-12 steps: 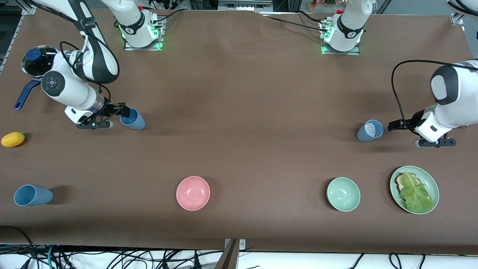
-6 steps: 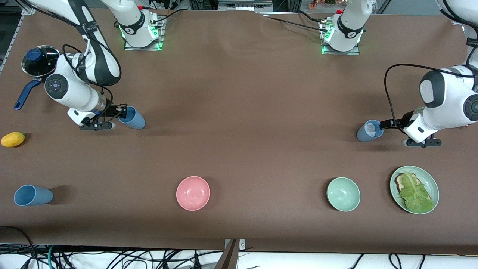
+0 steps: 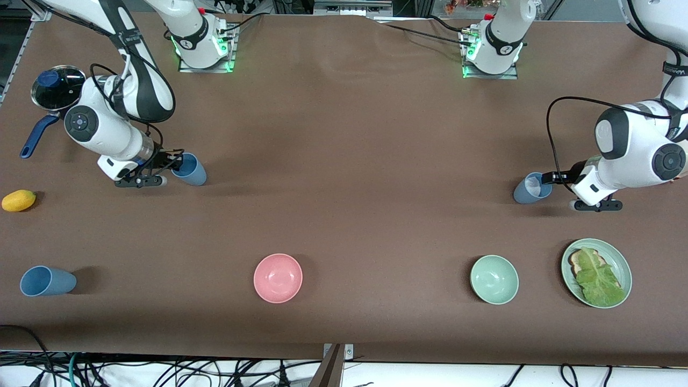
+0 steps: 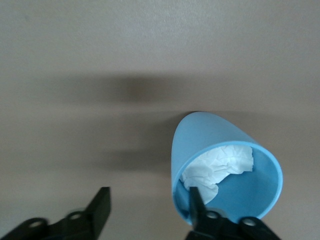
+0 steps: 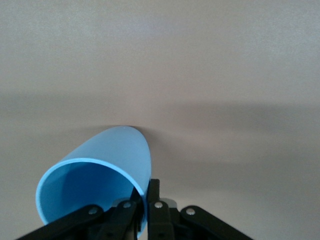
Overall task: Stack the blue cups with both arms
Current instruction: 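Carry the tissue-filled blue cup to mid-table with the left gripper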
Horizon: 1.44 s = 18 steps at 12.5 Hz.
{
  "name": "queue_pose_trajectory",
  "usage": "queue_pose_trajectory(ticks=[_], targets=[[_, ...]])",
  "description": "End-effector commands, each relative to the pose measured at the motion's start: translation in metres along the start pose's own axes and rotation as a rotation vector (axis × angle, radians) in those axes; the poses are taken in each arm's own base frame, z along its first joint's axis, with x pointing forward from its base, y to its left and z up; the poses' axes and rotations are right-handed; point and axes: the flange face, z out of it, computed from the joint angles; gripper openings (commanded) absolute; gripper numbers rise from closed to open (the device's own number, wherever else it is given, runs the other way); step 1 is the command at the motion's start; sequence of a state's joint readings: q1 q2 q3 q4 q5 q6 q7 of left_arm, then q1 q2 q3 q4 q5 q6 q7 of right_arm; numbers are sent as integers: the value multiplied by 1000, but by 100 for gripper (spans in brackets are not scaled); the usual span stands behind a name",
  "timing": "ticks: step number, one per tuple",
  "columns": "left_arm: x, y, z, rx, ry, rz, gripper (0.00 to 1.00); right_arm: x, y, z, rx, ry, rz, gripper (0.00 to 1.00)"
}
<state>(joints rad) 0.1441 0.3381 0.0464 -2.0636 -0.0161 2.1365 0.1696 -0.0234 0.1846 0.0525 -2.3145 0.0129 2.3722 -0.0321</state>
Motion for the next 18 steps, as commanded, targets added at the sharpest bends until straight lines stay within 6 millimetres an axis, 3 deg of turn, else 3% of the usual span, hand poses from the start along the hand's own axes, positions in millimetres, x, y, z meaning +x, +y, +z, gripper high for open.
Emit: queue_pose_trajectory(ticks=[1,7,9,12,14,18], targets=[[4,6,3,6,3,30,3,4,-5,-12,0,9,-12,0],[17,16,-11,-51,37,-9,0,5,-10,-18,2,-22,-15,0],[24,49,-23,-100,42,-34,0,5,-10,-18,2,-22,-15,0],[19,128,-46,-124,-4,-77,0,6,-9,-19,2,-20,-14,0],[10,200,-64,-132,-48,-118,0,7,-9,-20,3,-17,-13,0],[-21,338,-70,-202,-53,-185,0,9,-9,-24,3,-10,-15,0]])
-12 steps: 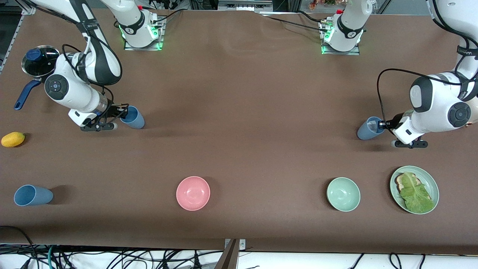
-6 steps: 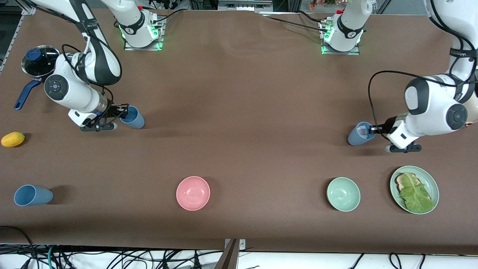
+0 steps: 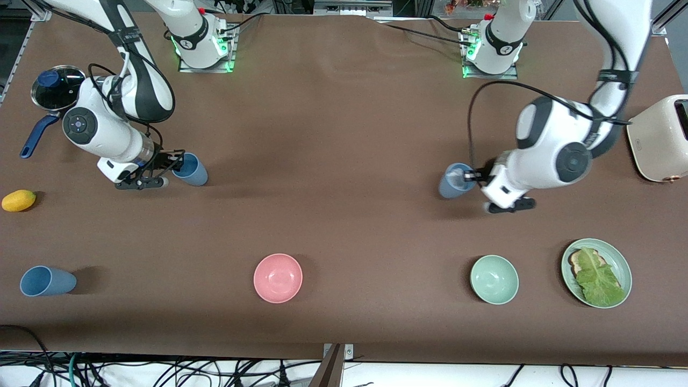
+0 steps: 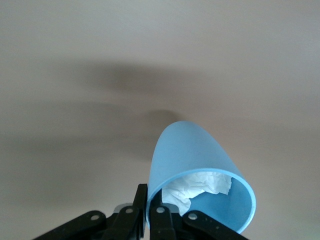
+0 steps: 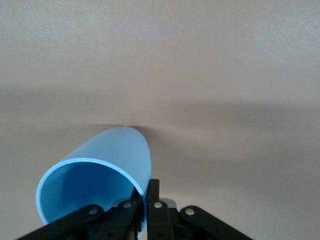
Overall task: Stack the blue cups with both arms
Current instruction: 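Carry the tissue-filled blue cup to mid-table with the left gripper, then release the tissue cup with the left gripper while the right gripper lifts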
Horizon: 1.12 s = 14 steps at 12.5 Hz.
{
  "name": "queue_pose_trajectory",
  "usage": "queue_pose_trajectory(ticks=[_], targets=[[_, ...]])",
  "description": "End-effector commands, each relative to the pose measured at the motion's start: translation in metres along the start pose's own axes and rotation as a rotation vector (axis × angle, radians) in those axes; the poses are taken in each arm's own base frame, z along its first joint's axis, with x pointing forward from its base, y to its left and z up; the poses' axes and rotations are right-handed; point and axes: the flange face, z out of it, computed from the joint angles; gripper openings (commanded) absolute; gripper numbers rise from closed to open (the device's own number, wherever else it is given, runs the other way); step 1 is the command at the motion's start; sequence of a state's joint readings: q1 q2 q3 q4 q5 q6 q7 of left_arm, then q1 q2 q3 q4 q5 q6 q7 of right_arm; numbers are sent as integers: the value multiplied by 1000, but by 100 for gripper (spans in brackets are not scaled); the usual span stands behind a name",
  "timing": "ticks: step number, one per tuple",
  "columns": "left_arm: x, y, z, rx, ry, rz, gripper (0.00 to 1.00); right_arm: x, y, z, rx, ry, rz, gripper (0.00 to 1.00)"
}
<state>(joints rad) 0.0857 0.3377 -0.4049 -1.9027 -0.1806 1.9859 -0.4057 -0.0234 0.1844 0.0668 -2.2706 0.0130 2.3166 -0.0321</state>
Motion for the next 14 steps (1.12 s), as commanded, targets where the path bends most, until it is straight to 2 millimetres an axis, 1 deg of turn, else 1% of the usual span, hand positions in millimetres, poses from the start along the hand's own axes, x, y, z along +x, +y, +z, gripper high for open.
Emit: queue_pose_trajectory(ticks=[1,3,4,5,6,8,10,11,12,13,14], targets=[[-32,80,7,-43,30,-74,0,1,-1,-11,0,2,1,0],[-43,129,35,-62,48,-122,0,2,-1,-12,0,2,-1,0],[-45,147,51,-69,56,-137,0,2,-1,-12,0,2,-3,0],[-41,158,62,-63,73,-153,0,2,-1,-12,2,2,0,0],[-35,166,71,-45,88,-166,0,2,-1,-12,0,2,-1,0],[-24,175,87,-4,118,-189,0,2,-1,-12,2,2,1,0],[-19,174,93,1,115,-194,0,2,0,-12,2,2,0,0],[-18,173,92,2,116,-189,0,2,0,-12,1,4,1,0],[-13,169,84,-4,123,-192,35,5,0,-17,1,10,0,0],[-11,170,76,-9,132,-198,99,7,-1,-23,2,-9,1,0],[-7,164,73,10,135,-203,100,14,-1,-33,4,-22,1,0]])
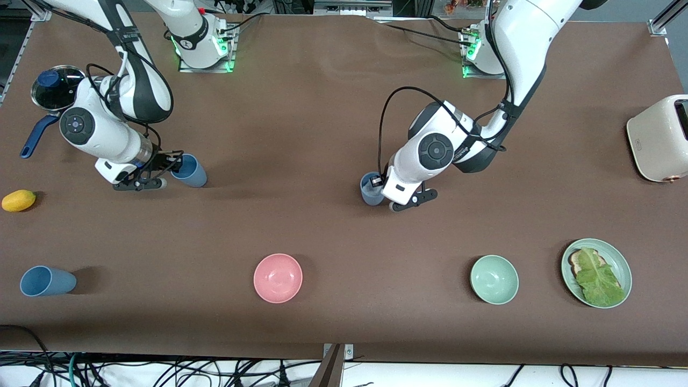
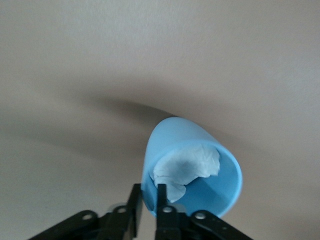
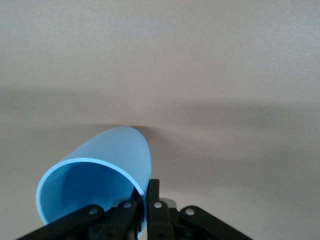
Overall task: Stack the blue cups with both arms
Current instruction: 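Release the tissue cup with the left gripper while the right gripper lifts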
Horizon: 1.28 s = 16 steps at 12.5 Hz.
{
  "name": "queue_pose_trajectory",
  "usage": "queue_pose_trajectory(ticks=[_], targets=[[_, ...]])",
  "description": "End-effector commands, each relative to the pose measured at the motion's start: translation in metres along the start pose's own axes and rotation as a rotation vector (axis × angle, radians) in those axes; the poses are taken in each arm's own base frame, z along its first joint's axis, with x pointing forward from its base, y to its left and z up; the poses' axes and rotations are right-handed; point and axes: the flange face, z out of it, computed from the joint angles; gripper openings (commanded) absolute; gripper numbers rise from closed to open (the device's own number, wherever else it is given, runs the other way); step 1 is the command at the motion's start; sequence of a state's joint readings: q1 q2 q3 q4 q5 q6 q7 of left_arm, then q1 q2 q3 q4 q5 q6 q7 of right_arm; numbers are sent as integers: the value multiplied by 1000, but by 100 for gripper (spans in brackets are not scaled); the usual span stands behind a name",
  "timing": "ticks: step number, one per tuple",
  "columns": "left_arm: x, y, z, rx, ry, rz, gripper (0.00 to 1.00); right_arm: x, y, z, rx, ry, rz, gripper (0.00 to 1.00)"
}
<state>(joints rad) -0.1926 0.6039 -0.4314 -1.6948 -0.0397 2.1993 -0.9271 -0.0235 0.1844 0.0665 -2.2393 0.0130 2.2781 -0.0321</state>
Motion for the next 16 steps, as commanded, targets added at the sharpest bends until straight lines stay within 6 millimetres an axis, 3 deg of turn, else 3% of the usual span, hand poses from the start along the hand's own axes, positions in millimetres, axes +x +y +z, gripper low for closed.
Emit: queue_pose_trajectory(ticks=[1,4,6,9,12,13,14,16], targets=[[13,-5,-29,46,48,3,100,14,-2,-34,4,-29,0,0],[47,-42,-74,124,17,69,100,34,-12,-69,7,-22,-17,0],[81,-91,-111,147,-17,121,100,58,-36,-99,5,-51,42,0],[139,-199,-165,138,-51,165,100,91,-122,-138,-20,-98,139,0],[178,-305,-203,141,-53,222,100,88,-229,-144,-28,-67,287,0],[182,-331,-214,155,-54,244,100,84,-267,-147,-12,-53,324,0],[182,-345,-225,165,-47,260,100,79,-299,-154,2,-42,344,0],[175,-360,-247,195,-42,284,100,65,-344,-163,79,-57,420,0]])
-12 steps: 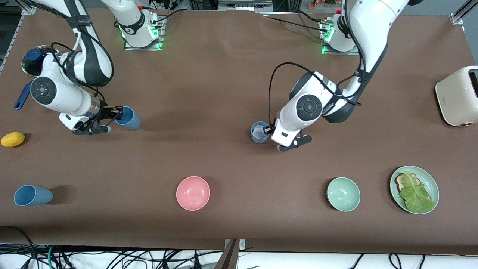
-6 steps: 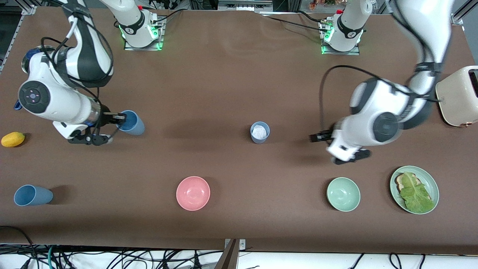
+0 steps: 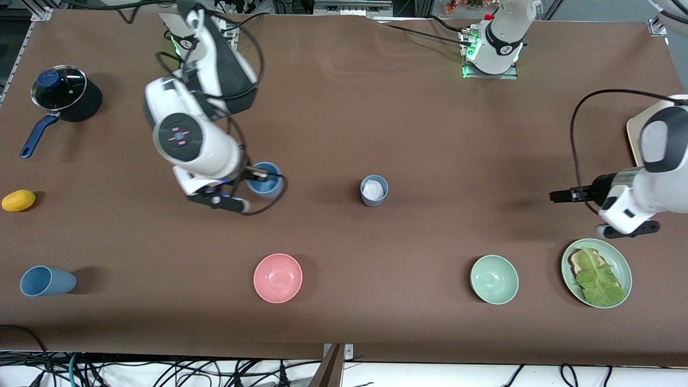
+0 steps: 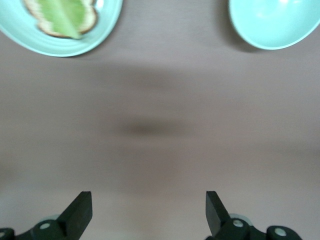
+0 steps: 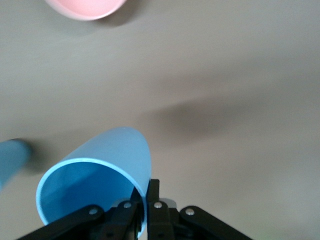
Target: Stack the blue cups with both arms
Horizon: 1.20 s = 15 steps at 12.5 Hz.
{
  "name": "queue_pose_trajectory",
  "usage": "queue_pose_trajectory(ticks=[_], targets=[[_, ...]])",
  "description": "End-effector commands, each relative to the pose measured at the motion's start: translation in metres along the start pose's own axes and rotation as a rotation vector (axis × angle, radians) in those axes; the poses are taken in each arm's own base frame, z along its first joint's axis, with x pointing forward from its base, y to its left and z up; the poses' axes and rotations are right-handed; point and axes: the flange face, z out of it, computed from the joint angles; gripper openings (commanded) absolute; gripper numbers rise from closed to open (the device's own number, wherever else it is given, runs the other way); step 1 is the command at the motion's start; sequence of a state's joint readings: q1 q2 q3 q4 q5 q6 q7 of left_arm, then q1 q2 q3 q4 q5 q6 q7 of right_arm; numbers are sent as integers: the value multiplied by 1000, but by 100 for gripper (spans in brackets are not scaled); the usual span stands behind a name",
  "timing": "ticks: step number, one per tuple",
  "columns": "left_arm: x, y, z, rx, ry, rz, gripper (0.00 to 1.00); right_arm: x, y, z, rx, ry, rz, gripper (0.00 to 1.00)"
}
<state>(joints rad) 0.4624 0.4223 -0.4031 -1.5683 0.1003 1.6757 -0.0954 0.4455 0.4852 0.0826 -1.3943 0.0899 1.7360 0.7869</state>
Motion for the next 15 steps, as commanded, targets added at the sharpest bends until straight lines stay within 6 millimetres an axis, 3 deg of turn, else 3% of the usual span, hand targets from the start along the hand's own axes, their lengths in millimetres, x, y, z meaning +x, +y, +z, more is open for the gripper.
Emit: queue_pose_trajectory(ticks=[1,4,7,8,11,13,15], targets=[[-25,4,-33,69,8,51,100,-26,-45,-19,89,-24,102,0],[-41,7,-54,88,19,48,100,-54,-103,-14,193,-1,268,0],[-59,11,-88,102,37,46,100,-67,-148,5,293,5,411,0],[-72,-3,-105,113,62,44,100,-71,-158,14,316,10,432,0],[-106,8,-137,54,120,81,100,-76,-171,32,336,13,453,0],[-119,35,-155,41,180,127,100,-75,-171,37,329,12,455,0],[-127,42,-155,40,180,143,100,-79,-176,51,308,10,449,0]])
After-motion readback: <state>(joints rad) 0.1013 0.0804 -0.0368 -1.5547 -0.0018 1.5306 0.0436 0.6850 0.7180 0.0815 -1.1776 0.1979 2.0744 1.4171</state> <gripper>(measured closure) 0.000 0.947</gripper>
